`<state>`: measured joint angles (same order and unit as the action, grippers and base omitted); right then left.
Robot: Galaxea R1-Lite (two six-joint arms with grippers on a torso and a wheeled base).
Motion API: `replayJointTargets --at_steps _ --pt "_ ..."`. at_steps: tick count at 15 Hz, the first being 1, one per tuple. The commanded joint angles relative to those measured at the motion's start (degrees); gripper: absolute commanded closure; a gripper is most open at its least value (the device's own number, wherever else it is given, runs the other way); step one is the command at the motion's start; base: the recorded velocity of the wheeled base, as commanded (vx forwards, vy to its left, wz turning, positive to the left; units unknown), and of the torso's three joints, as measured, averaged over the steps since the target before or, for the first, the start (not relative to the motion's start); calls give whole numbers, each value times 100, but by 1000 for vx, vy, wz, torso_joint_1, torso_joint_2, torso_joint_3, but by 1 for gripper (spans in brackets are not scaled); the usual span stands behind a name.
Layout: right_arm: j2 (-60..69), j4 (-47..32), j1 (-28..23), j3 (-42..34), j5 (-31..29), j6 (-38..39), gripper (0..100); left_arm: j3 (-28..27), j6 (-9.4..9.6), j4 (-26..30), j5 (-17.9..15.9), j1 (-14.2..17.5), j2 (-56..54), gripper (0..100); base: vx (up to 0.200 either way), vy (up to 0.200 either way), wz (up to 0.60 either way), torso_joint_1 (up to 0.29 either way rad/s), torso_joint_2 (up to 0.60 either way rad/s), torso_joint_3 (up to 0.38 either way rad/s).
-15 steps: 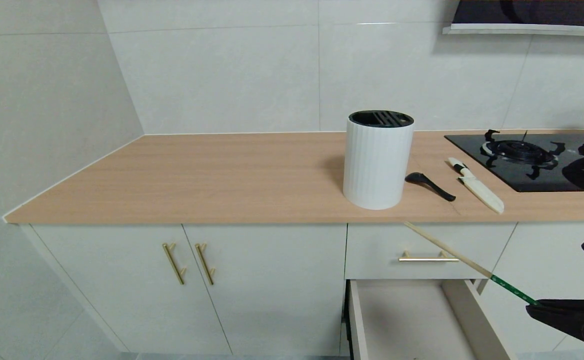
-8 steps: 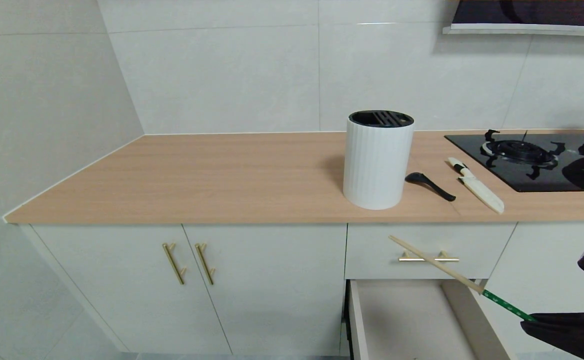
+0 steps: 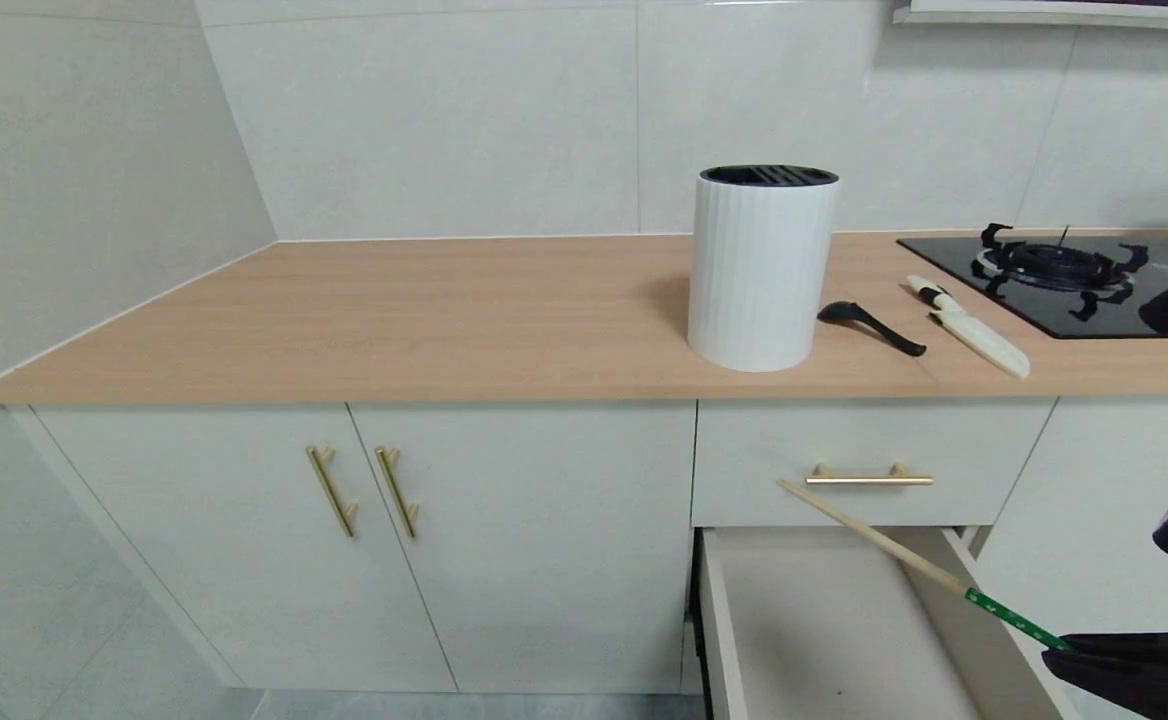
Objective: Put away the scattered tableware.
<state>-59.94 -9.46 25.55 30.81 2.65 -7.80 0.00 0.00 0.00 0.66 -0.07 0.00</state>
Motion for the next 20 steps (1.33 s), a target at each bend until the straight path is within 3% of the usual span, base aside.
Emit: replayJointTargets --at_steps 1,11,17,20 --pt "-18 6 2 4 -1 -2 100 0 -9 0 4 -1 9 0 0 0 0 -188 461 286" --pt "-35 32 2 -4 -1 -2 100 0 -9 0 4 -1 9 0 0 0 0 -143 439 296" --pt "-70 41 2 -4 -1 7 100 0 0 0 4 -1 9 0 0 0 0 -14 55 34" --pt "-730 243 -24 -31 -10 59 100 0 -9 0 4 -1 9 0 0 0 0 0 0 0"
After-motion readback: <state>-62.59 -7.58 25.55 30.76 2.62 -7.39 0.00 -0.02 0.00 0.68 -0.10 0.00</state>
